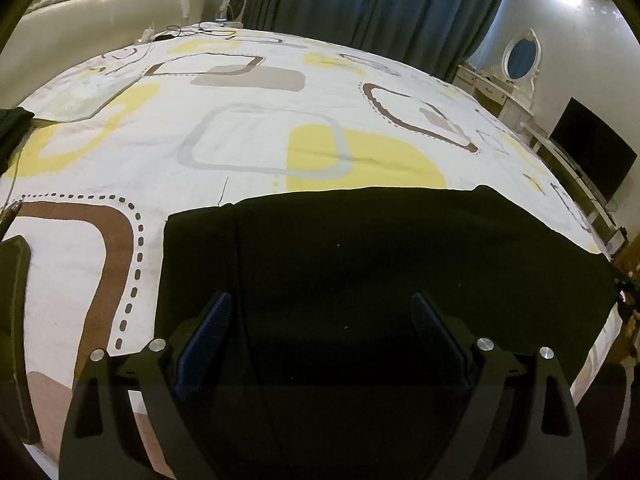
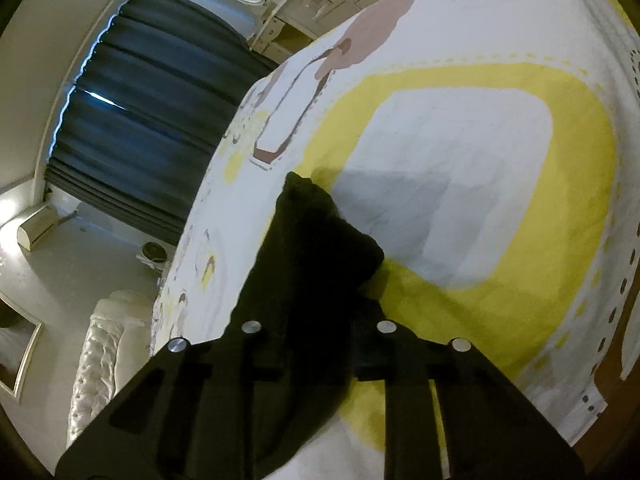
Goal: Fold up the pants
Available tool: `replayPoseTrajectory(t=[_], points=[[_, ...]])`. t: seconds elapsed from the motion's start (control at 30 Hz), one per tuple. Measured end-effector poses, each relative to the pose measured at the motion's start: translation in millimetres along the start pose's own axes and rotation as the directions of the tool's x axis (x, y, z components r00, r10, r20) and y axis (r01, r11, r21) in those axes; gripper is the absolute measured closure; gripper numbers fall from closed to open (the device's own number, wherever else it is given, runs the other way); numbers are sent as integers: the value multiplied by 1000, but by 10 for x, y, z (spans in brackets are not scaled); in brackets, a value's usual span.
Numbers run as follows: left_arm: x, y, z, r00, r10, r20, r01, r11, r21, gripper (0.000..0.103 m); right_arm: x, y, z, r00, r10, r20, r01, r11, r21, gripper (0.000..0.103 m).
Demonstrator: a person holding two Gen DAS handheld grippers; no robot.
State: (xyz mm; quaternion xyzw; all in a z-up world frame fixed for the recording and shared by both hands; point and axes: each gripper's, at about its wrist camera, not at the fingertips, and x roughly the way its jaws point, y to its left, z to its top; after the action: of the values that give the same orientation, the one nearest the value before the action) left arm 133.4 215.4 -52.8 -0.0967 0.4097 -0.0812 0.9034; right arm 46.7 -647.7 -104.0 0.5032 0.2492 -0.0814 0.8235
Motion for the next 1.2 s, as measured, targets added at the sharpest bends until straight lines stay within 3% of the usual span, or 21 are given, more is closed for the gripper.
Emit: replayPoseTrajectory(t=[0.1, 0.33, 0.5, 0.7, 0.87, 1.2], points=[[0, 6, 2, 1000, -4, 2, 4, 1000, -4, 13, -35, 118, -53, 999, 38, 6, -38, 999, -27, 85], [3, -12, -4, 1000, 11, 7, -11, 1000, 8, 13, -30, 849, -405, 995, 95, -27, -99, 968, -232, 84], [1, -11, -4, 1000, 8, 9, -8, 1000, 2, 12, -23, 1427, -837, 982, 147, -118, -181, 914, -364, 85], [-5, 0, -1, 1000, 2, 13, -2, 1000, -4, 12, 158, 2018, -1466, 942, 189, -276, -300, 843, -446, 85], [-7, 3, 2, 1000, -2, 11, 2, 1000, -3, 12, 264, 2274, -1921, 916, 177, -361, -347, 800, -489, 85], [-9, 23, -6, 1000, -13, 18, 13, 1000, -5, 12, 397, 2535, -2778, 895, 64, -442, -357, 699, -620, 85]])
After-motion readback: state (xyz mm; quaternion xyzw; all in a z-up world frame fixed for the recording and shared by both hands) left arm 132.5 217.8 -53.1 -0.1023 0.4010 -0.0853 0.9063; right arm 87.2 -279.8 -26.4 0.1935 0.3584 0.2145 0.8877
